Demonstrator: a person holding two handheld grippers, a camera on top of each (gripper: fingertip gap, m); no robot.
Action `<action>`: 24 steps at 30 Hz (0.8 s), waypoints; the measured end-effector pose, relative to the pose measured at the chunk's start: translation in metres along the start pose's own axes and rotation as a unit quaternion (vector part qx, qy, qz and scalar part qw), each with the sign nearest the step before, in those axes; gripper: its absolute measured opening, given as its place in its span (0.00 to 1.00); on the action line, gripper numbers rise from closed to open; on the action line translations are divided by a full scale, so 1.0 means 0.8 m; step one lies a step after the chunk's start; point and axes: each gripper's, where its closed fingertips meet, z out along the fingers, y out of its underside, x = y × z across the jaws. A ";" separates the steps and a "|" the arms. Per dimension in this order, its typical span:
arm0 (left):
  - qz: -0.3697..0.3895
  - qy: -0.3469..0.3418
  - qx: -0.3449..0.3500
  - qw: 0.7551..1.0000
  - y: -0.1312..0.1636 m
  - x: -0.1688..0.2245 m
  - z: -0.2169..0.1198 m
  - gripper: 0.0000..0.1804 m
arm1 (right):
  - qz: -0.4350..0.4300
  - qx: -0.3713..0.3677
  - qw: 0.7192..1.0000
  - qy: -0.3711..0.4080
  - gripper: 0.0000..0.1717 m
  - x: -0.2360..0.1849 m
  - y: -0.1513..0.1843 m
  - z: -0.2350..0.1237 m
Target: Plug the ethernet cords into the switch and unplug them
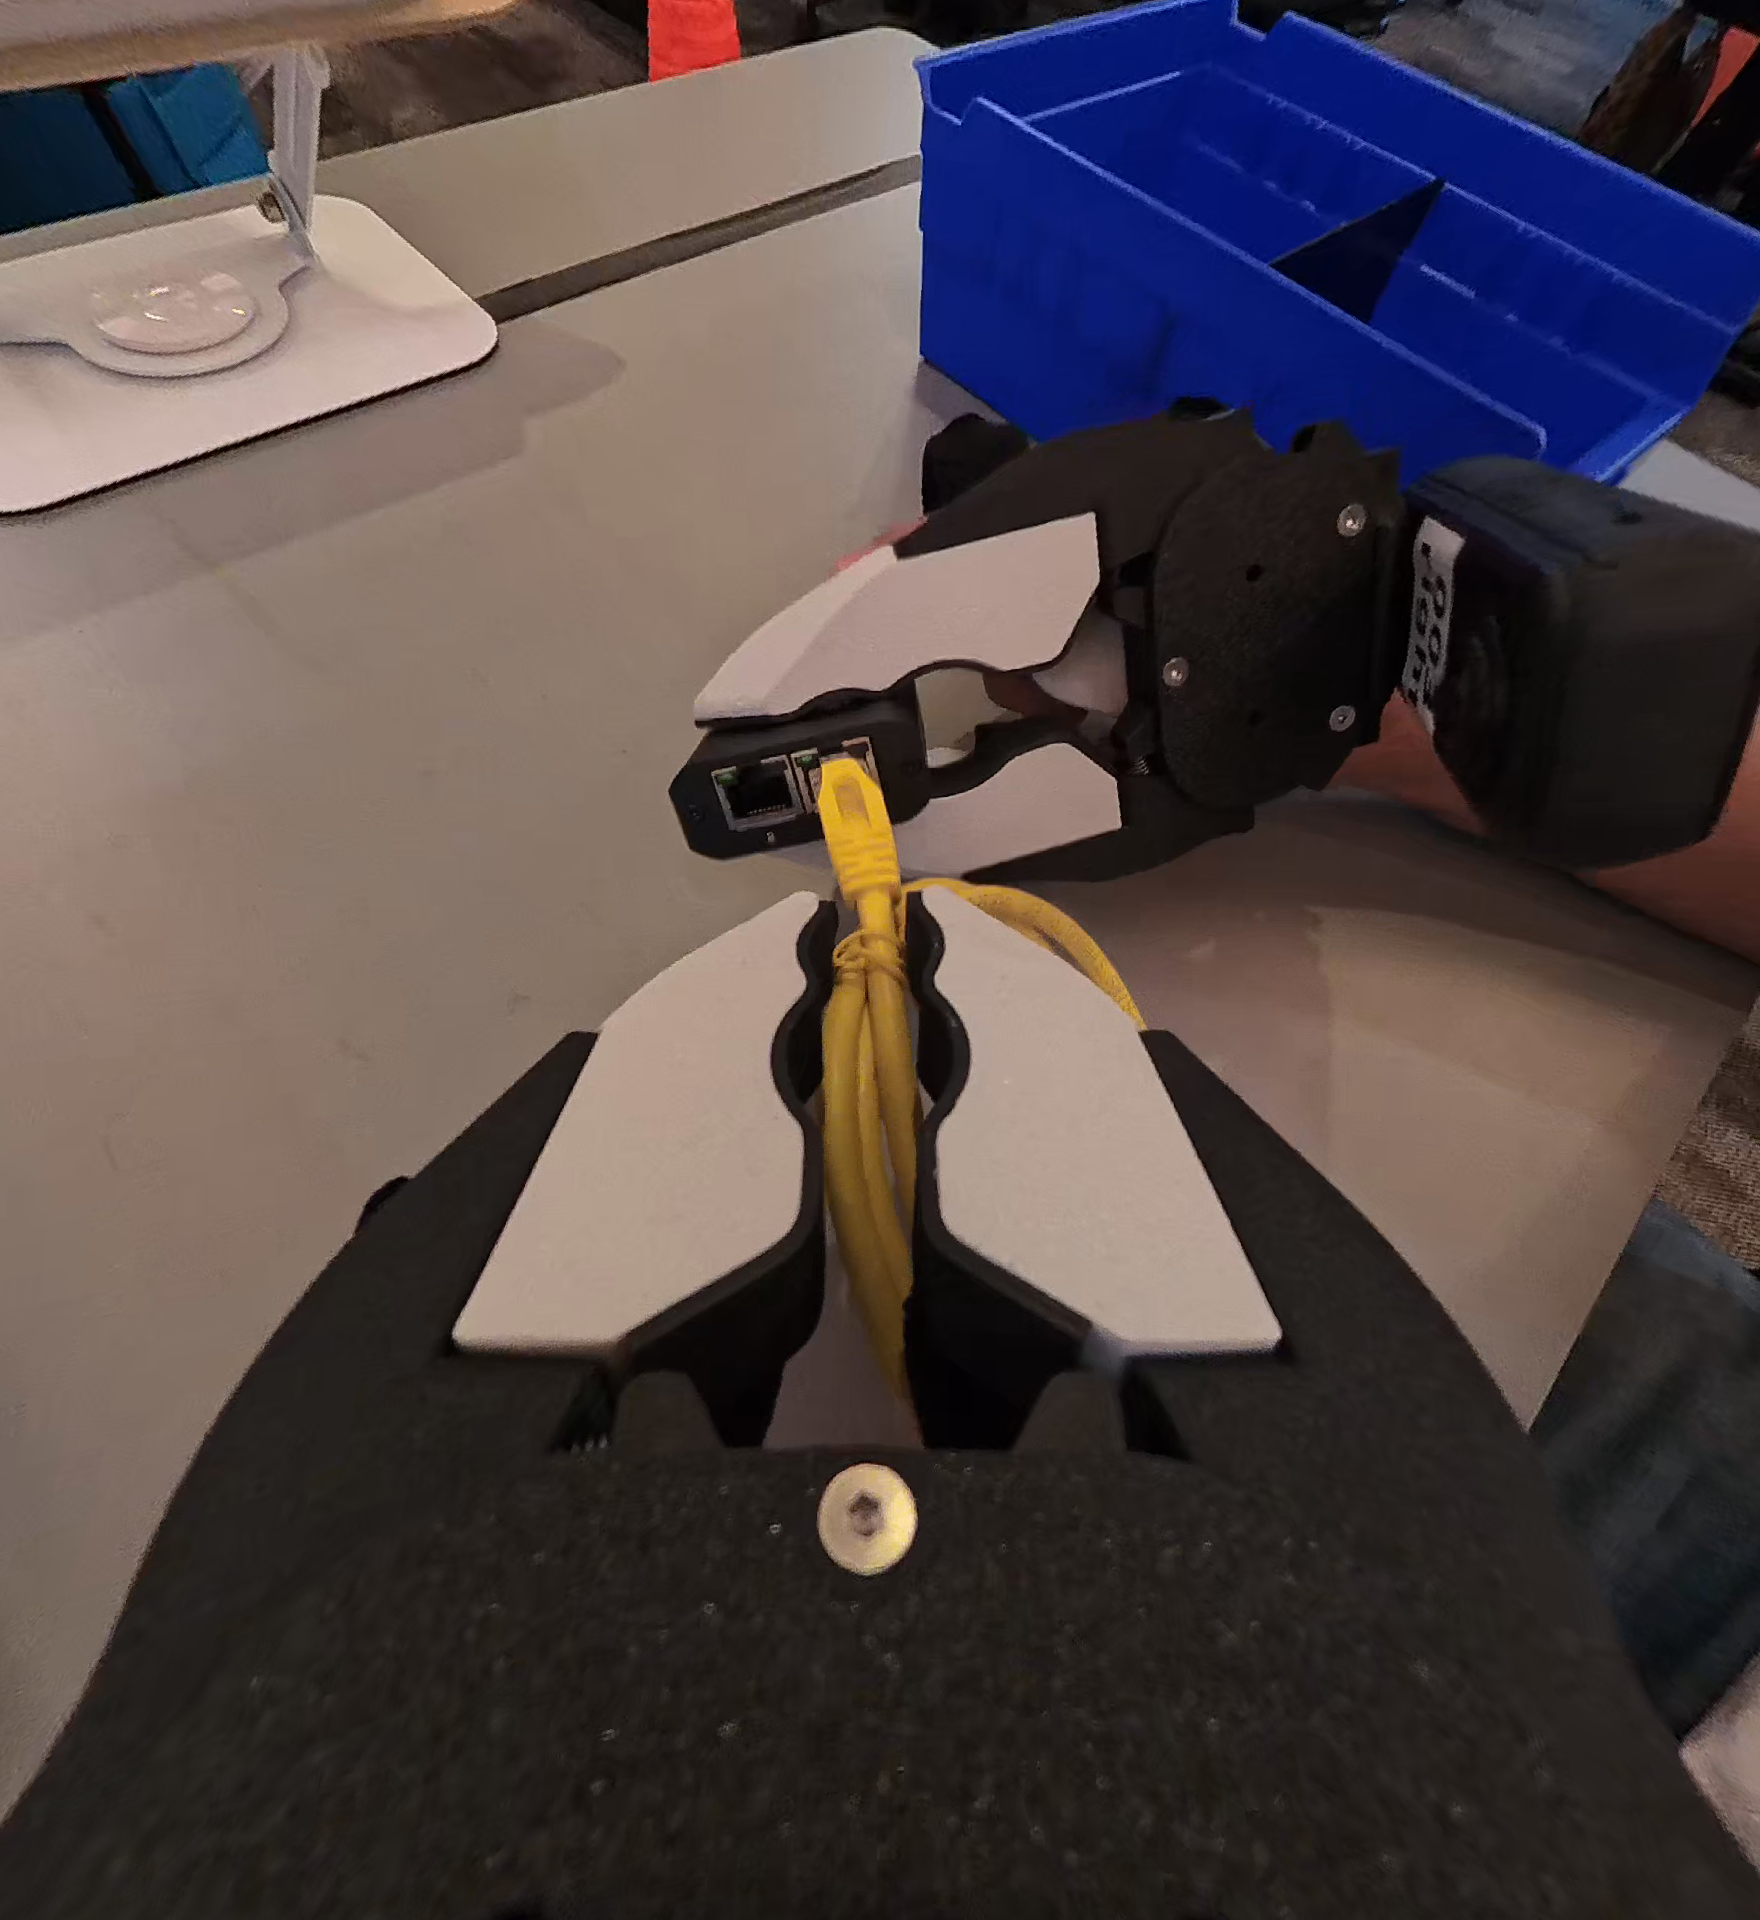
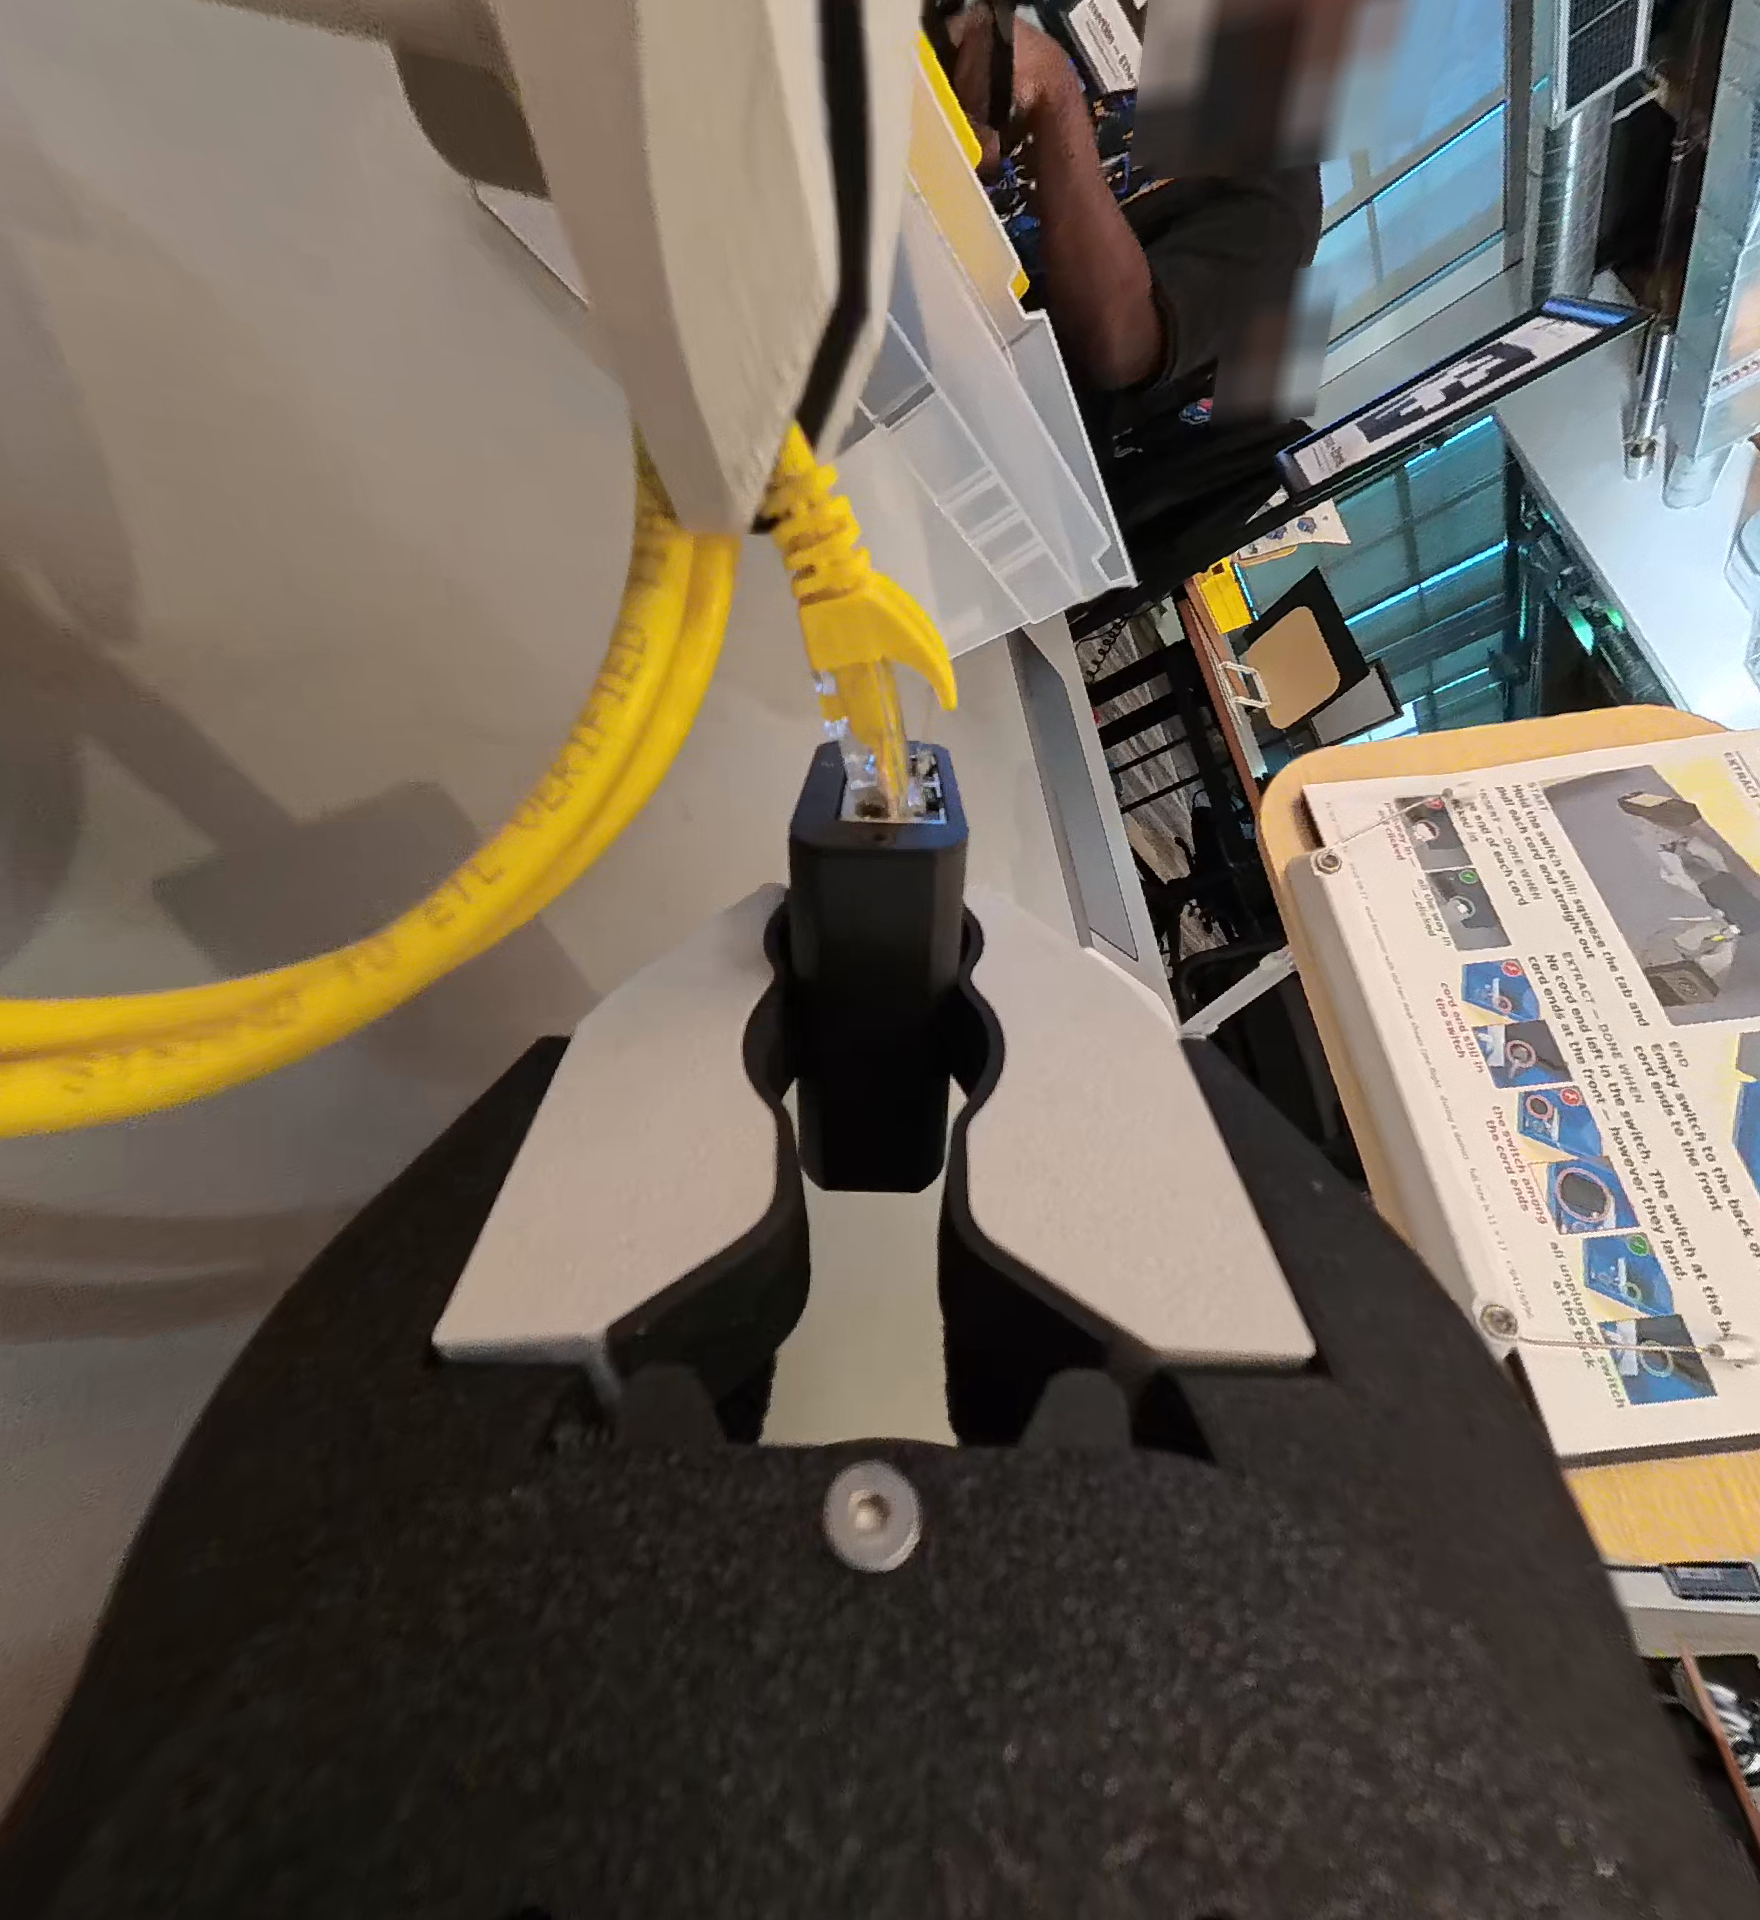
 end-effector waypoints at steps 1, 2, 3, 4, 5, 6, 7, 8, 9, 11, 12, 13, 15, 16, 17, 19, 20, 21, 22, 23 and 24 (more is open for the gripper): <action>0.002 0.000 -0.004 1.000 -0.001 0.002 0.002 0.07 | -0.004 0.004 1.000 0.000 0.14 -0.002 -0.003 -0.001; 0.005 -0.005 -0.008 1.000 -0.003 0.003 0.003 0.07 | -0.011 -0.001 1.000 0.005 0.14 -0.002 -0.004 -0.001; 0.009 -0.012 -0.012 1.000 -0.003 0.001 0.003 0.06 | -0.020 -0.009 1.000 0.011 0.14 -0.001 -0.003 -0.001; 0.008 -0.011 -0.018 1.000 -0.003 0.002 0.004 0.06 | -0.022 -0.009 1.000 0.013 0.14 0.000 -0.002 -0.002; 0.002 -0.007 -0.019 1.000 -0.005 0.002 0.004 0.06 | -0.021 -0.006 1.000 0.013 0.14 0.000 -0.003 -0.003; -0.007 -0.001 -0.018 1.000 -0.007 0.002 0.003 0.06 | -0.022 -0.002 1.000 0.015 0.14 0.000 -0.004 -0.005; -0.016 0.006 -0.017 1.000 -0.009 0.001 0.003 0.06 | -0.021 -0.001 1.000 0.014 0.14 0.001 -0.004 -0.006; -0.024 0.013 -0.016 0.999 -0.010 0.000 0.002 0.06 | -0.020 0.002 1.000 0.014 0.14 0.001 -0.006 -0.007; -0.032 0.021 -0.016 0.999 -0.011 -0.001 0.001 0.06 | -0.017 0.003 1.000 0.014 0.14 0.002 -0.007 -0.007; -0.042 0.033 -0.018 0.998 -0.011 -0.001 0.001 0.06 | -0.013 0.008 1.000 0.013 0.14 0.002 -0.009 -0.008; -0.041 0.035 -0.020 0.998 -0.010 0.001 0.001 0.06 | -0.012 0.011 1.000 0.010 0.14 0.001 -0.009 -0.009; -0.036 0.035 -0.021 0.999 -0.010 0.001 0.001 0.06 | -0.011 0.015 1.000 0.008 0.14 0.000 -0.010 -0.010; -0.028 0.035 -0.022 0.999 -0.011 0.003 0.001 0.06 | -0.015 0.015 1.000 0.012 0.14 0.001 -0.011 -0.012; -0.027 0.040 -0.022 0.999 -0.011 0.004 0.000 0.06 | -0.015 0.018 1.000 0.013 0.14 0.001 -0.012 -0.013; -0.028 0.049 -0.023 0.998 -0.012 0.006 -0.001 0.06 | -0.014 0.024 1.000 0.011 0.14 0.000 -0.014 -0.014; -0.031 0.071 -0.023 0.997 -0.015 0.009 -0.004 0.06 | -0.010 0.042 0.999 0.015 0.14 0.001 -0.023 -0.017; -0.029 0.079 -0.026 0.996 -0.014 0.010 -0.006 0.06 | -0.010 0.044 0.999 0.015 0.14 0.001 -0.025 -0.018; -0.026 0.082 -0.032 0.996 -0.013 0.010 -0.006 0.06 | -0.012 0.046 0.999 0.013 0.14 0.000 -0.026 -0.018; -0.024 0.081 -0.036 0.996 -0.012 0.010 -0.006 0.06 | -0.015 0.043 0.999 0.012 0.14 -0.001 -0.026 -0.018; -0.020 0.078 -0.037 0.996 -0.012 0.010 -0.006 0.06 | -0.016 0.040 0.999 0.012 0.13 -0.001 -0.026 -0.019; -0.016 0.079 -0.039 0.996 -0.013 0.011 -0.006 0.06 | -0.010 0.042 0.999 0.008 0.13 -0.002 -0.027 -0.019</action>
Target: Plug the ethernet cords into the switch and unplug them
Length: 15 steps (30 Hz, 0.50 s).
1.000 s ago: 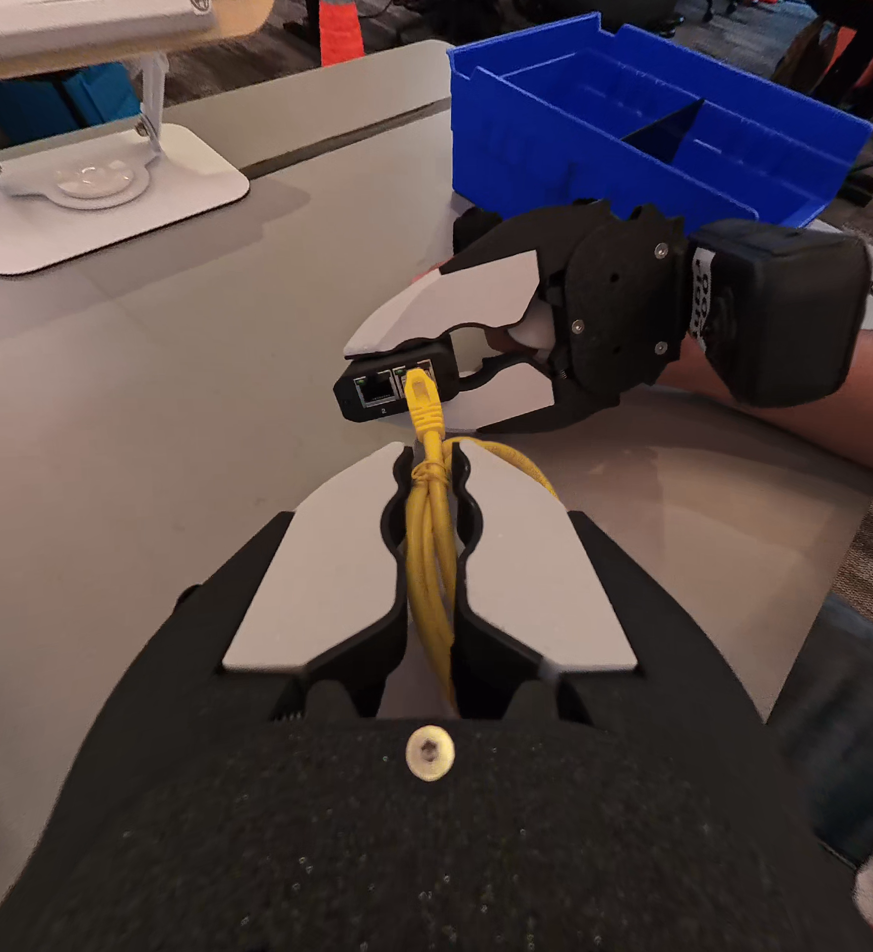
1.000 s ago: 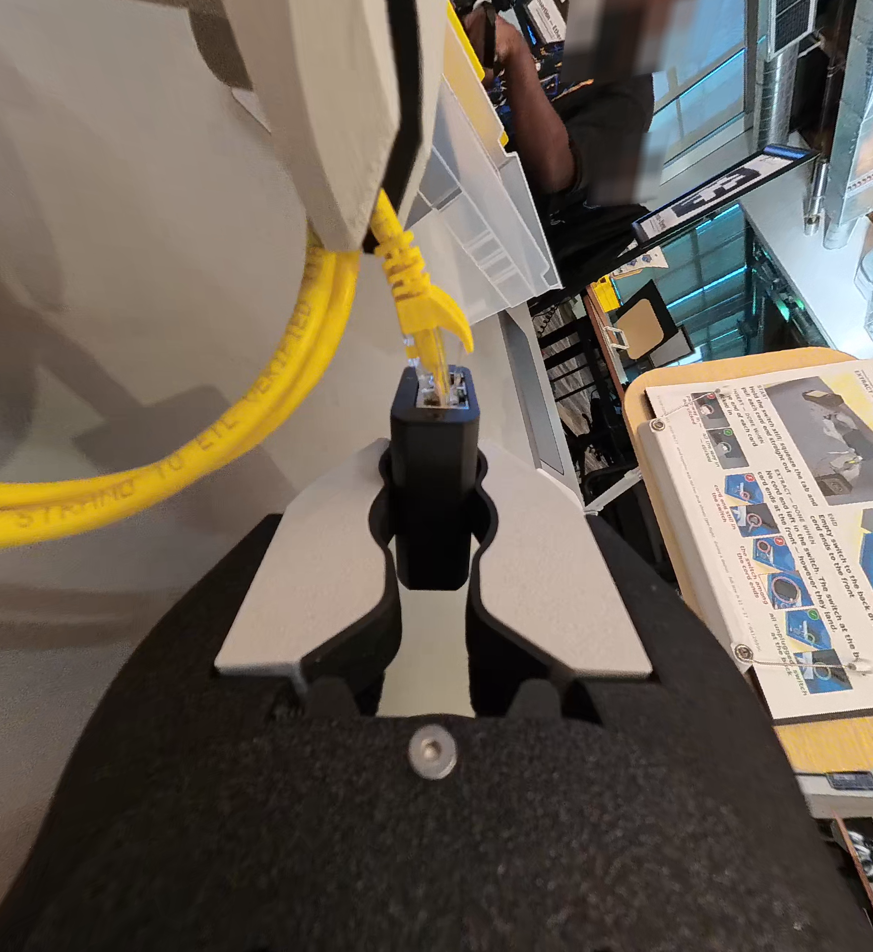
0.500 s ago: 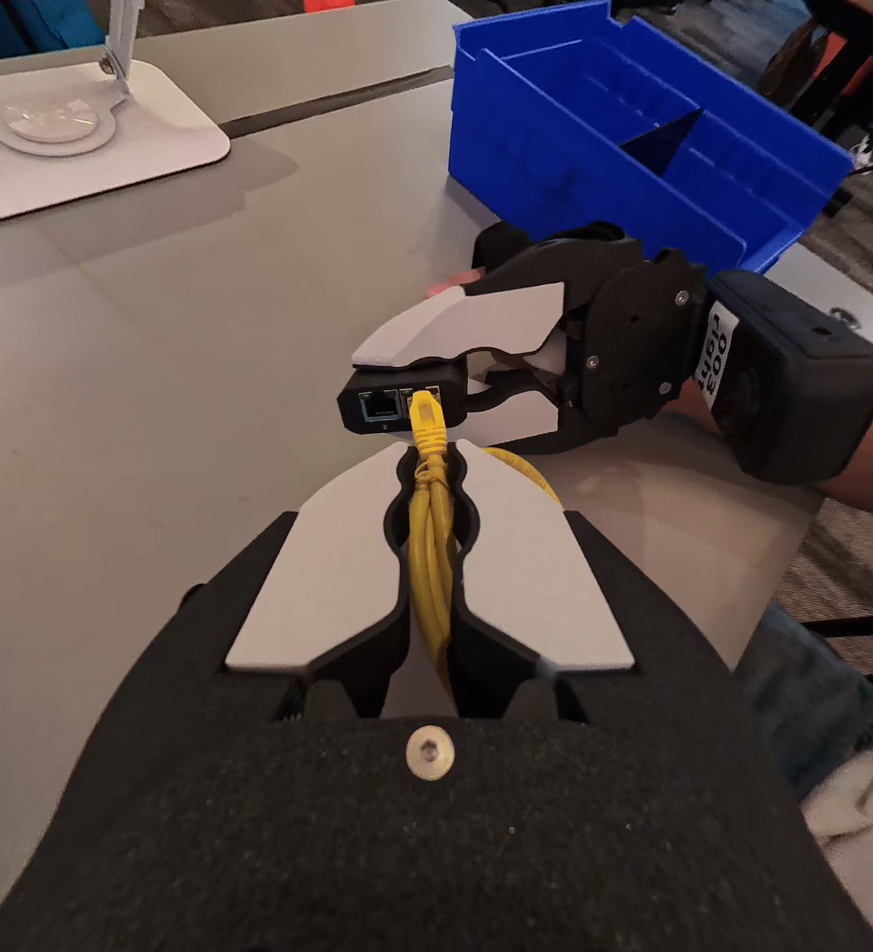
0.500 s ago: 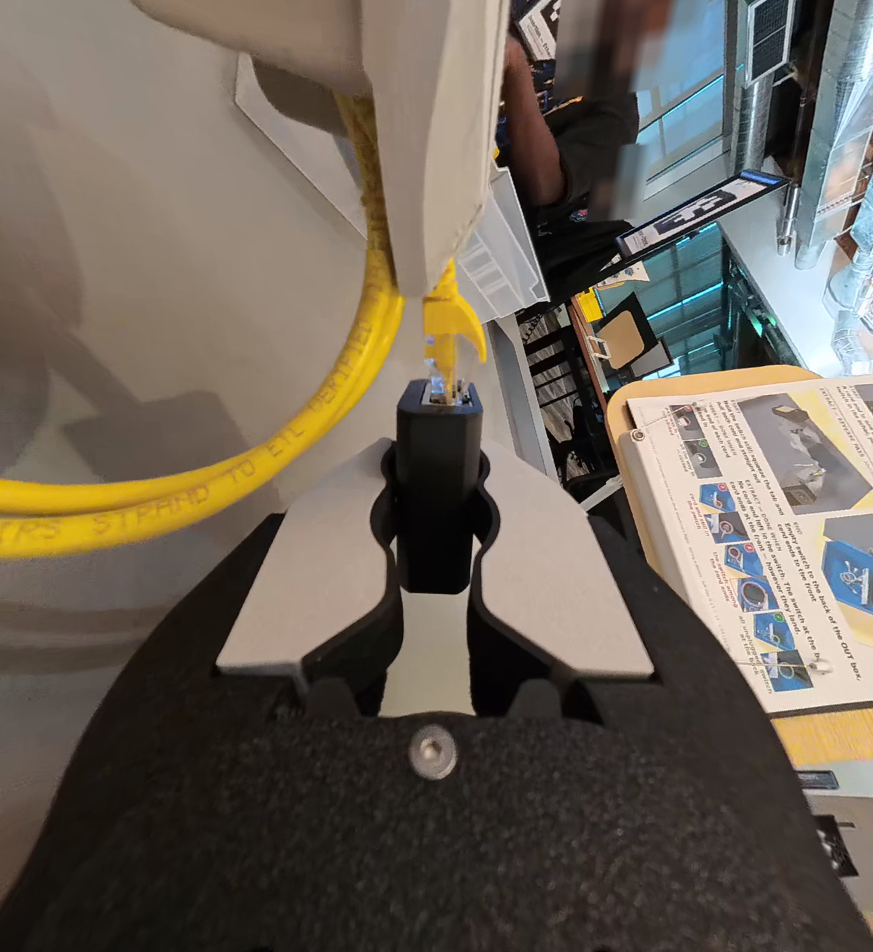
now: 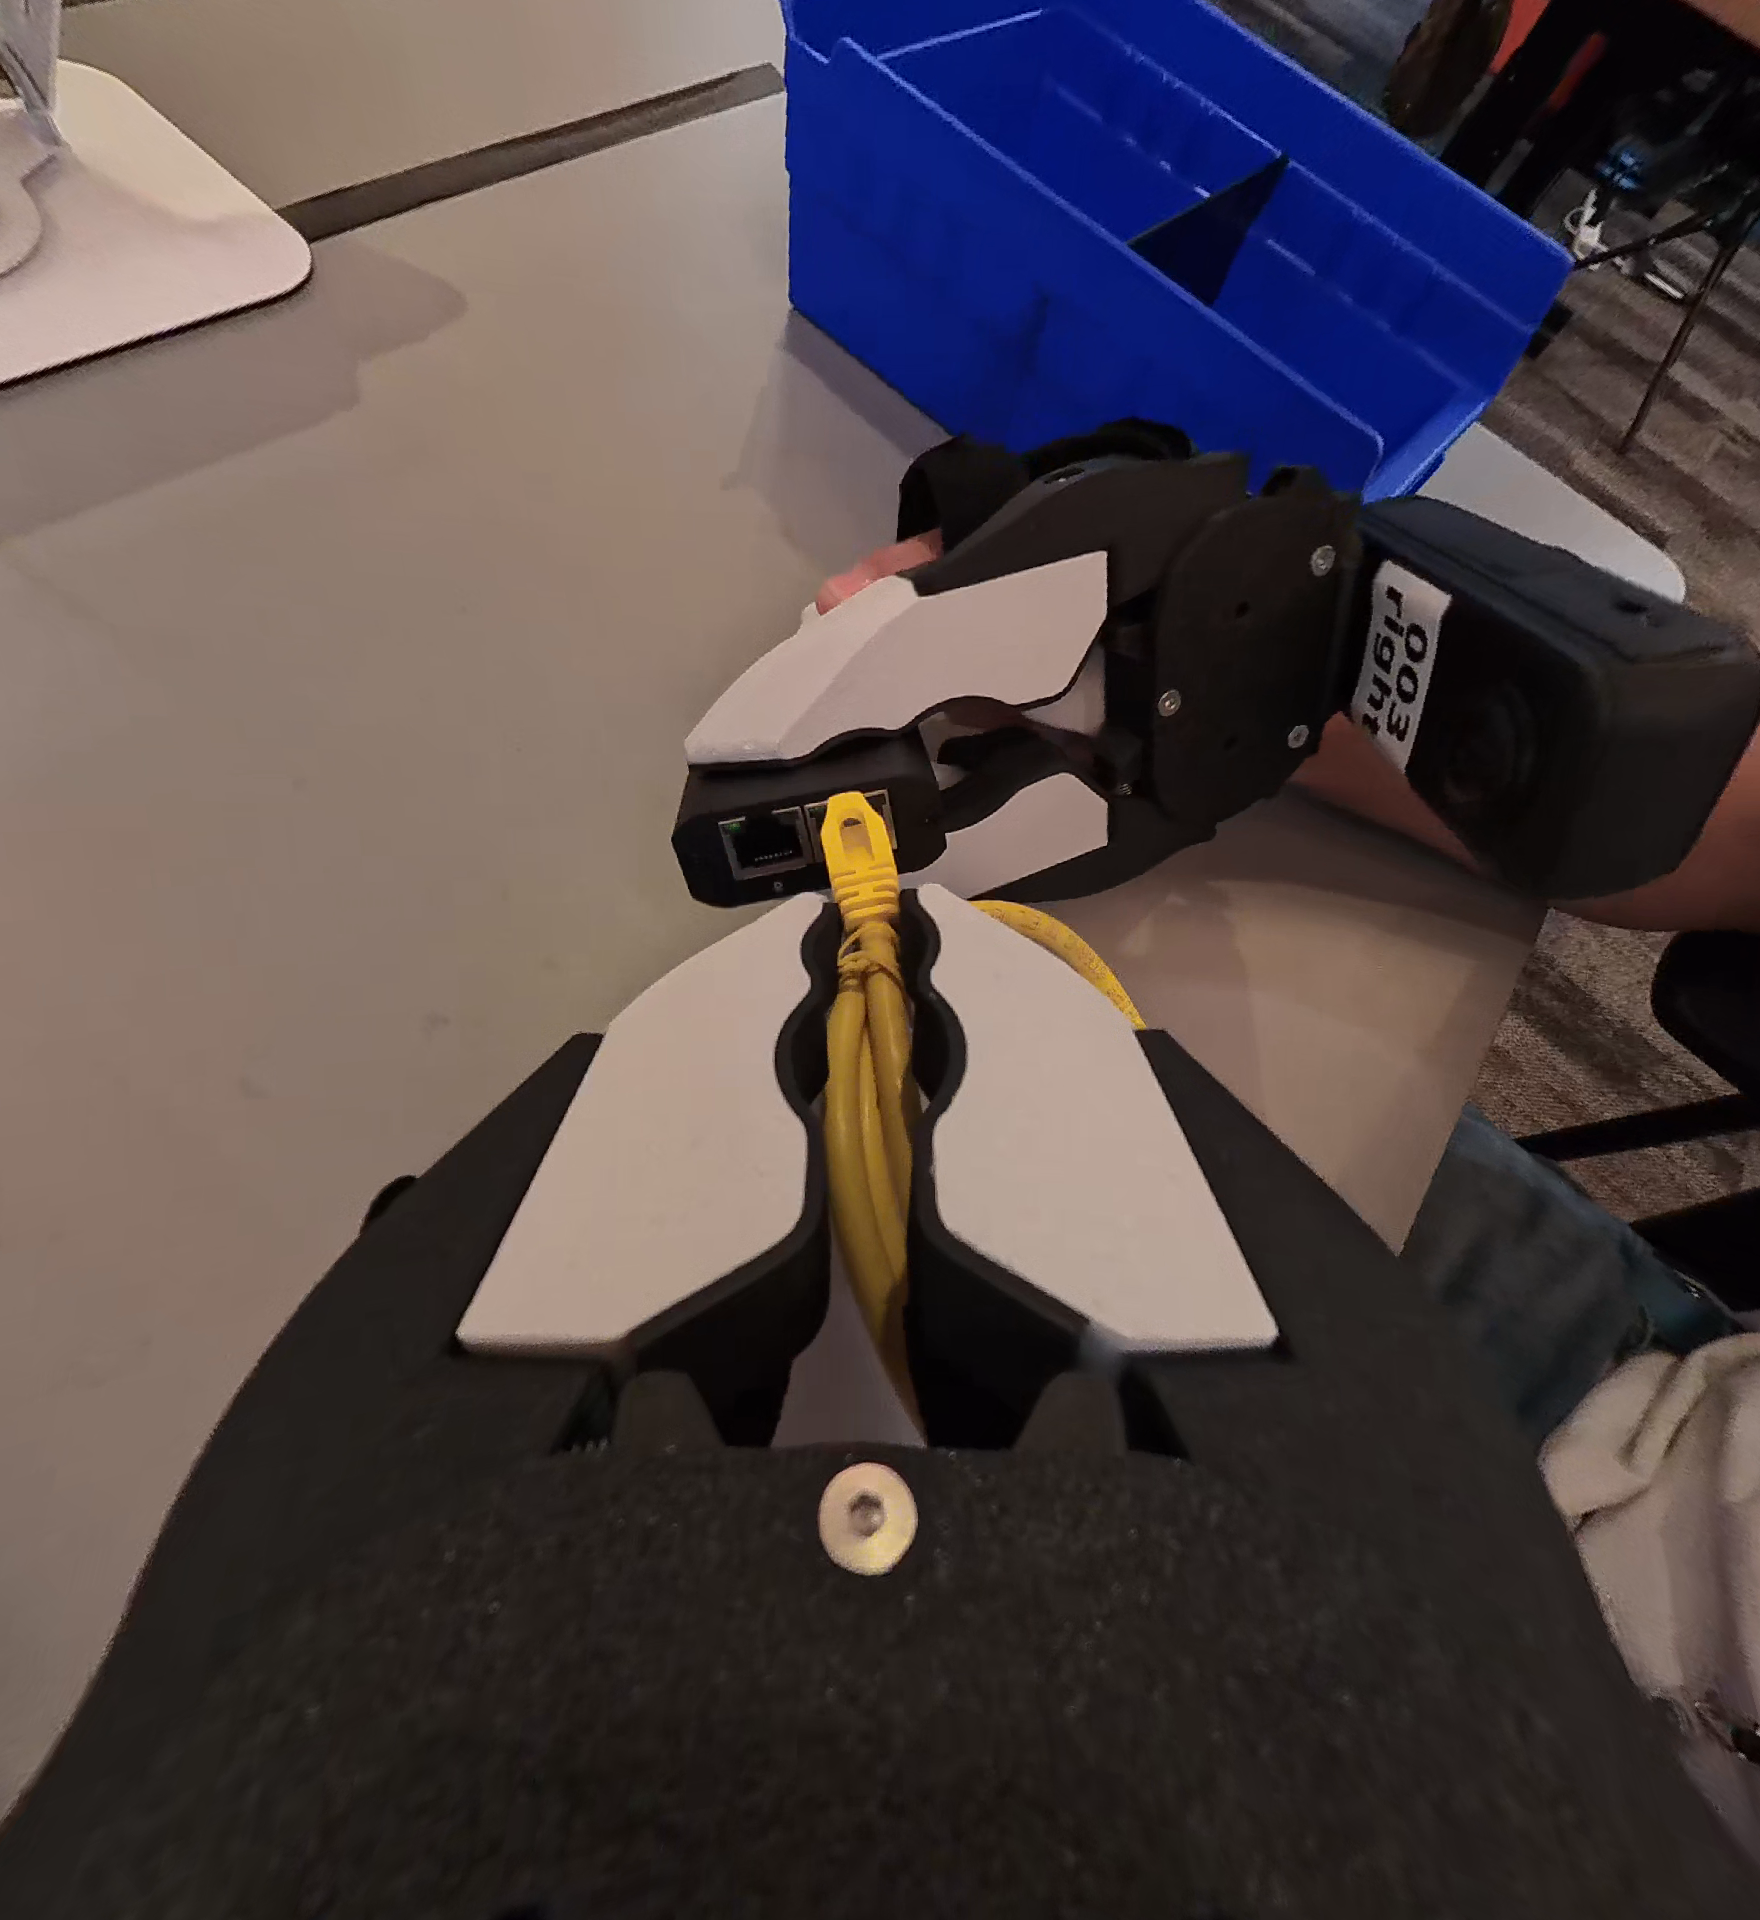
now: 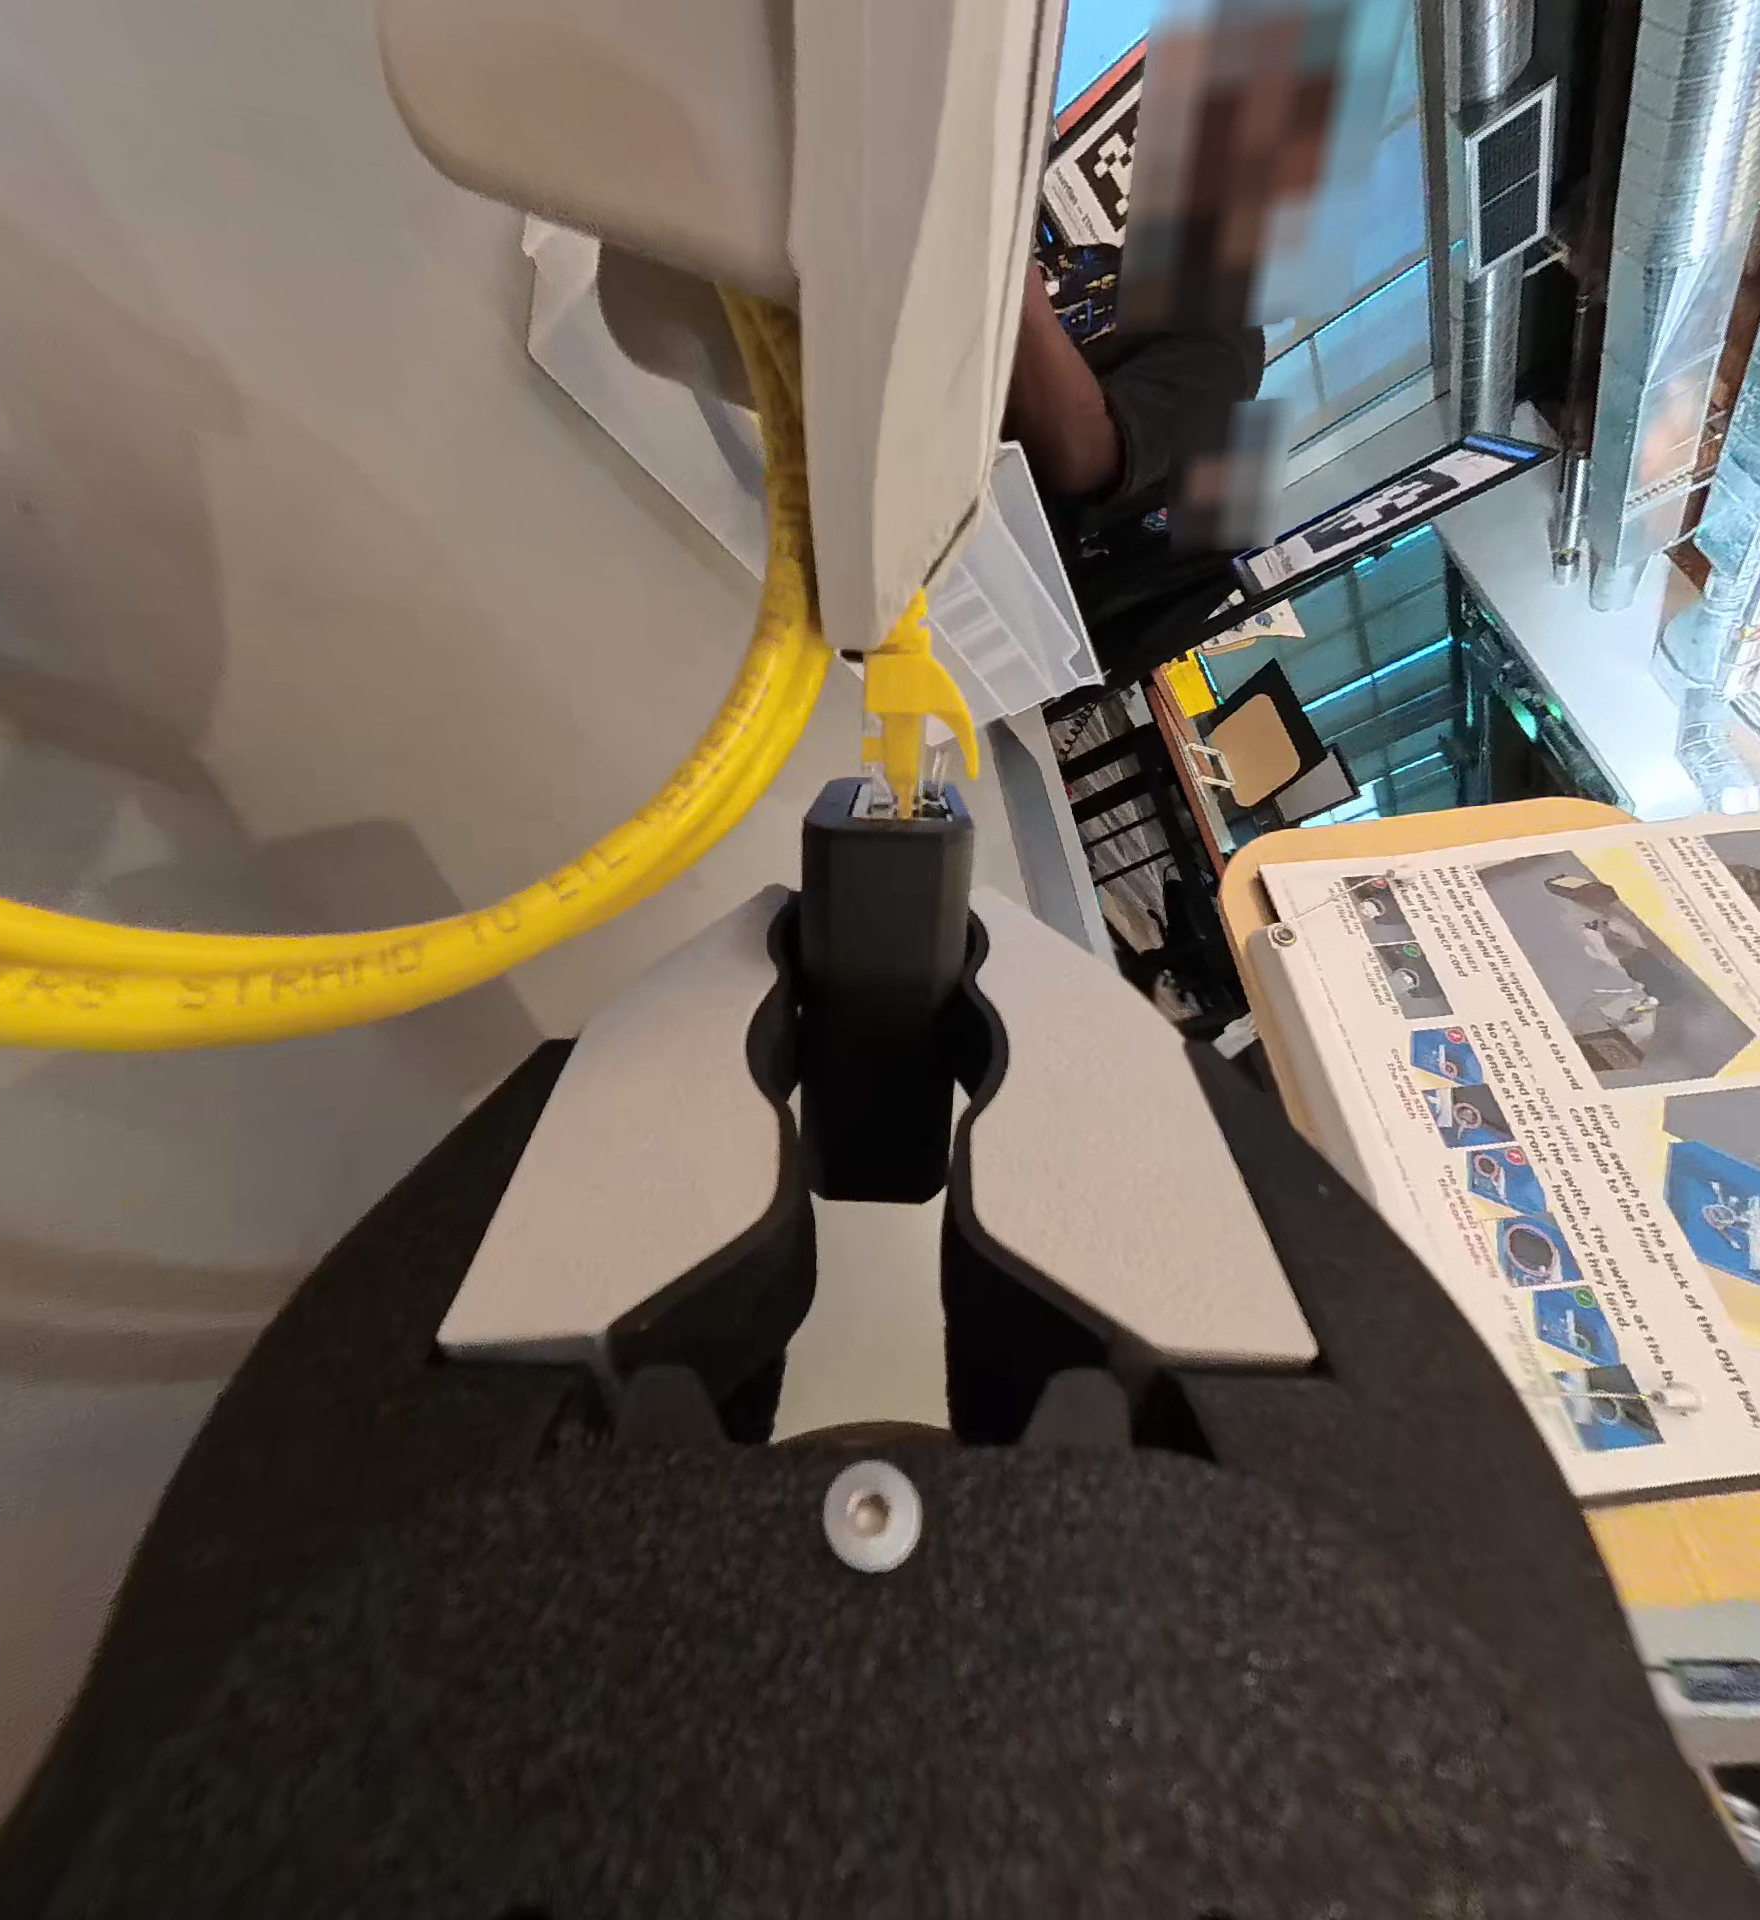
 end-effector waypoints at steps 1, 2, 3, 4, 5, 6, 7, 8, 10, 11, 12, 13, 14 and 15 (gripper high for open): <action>0.000 0.004 0.001 1.000 -0.001 0.001 -0.001 0.06 | 0.010 0.008 1.000 -0.004 0.13 -0.001 -0.003 0.000; -0.005 0.007 0.002 1.000 -0.002 0.002 -0.002 0.06 | 0.013 0.013 1.000 -0.004 0.13 -0.001 -0.007 -0.001; -0.007 0.013 0.001 1.000 -0.002 0.003 -0.004 0.06 | 0.008 0.010 1.000 0.001 0.13 0.001 -0.009 -0.002; -0.008 0.016 0.000 1.000 -0.002 0.002 -0.007 0.06 | 0.006 0.011 1.000 0.001 0.13 0.001 -0.012 -0.002; -0.007 0.014 -0.001 1.000 -0.001 0.002 -0.007 0.06 | 0.008 0.010 1.000 -0.003 0.13 0.000 -0.012 -0.002; -0.006 0.012 -0.005 1.000 0.001 0.002 -0.006 0.06 | 0.002 0.010 1.000 -0.003 0.13 -0.001 -0.012 -0.001; -0.004 0.005 -0.007 1.000 0.003 0.001 -0.005 0.06 | 0.002 0.010 1.000 -0.007 0.13 -0.004 -0.011 -0.001; -0.002 -0.004 -0.011 1.000 0.007 -0.001 -0.003 0.06 | 0.008 0.009 1.000 -0.017 0.13 -0.007 -0.008 0.002; 0.003 -0.008 -0.010 1.000 0.010 0.001 0.000 0.06 | -0.004 0.011 1.000 -0.022 0.14 -0.009 -0.004 0.002; 0.004 -0.009 -0.005 1.000 0.009 0.002 0.000 0.06 | 0.002 0.017 1.000 -0.027 0.14 -0.009 -0.005 0.001; 0.006 -0.013 -0.002 1.000 0.007 0.004 0.000 0.06 | 0.009 0.026 0.999 -0.027 0.14 -0.008 -0.006 0.000; 0.010 -0.021 -0.003 1.000 0.005 0.007 -0.001 0.06 | 0.007 0.036 0.999 -0.024 0.14 -0.006 -0.008 0.000; 0.018 -0.032 -0.005 0.999 0.005 0.009 -0.001 0.06 | 0.006 0.041 0.999 -0.025 0.14 -0.005 -0.008 0.001; 0.027 -0.046 -0.005 0.999 0.003 0.011 -0.001 0.06 | 0.006 0.042 0.999 -0.023 0.14 -0.004 -0.007 0.001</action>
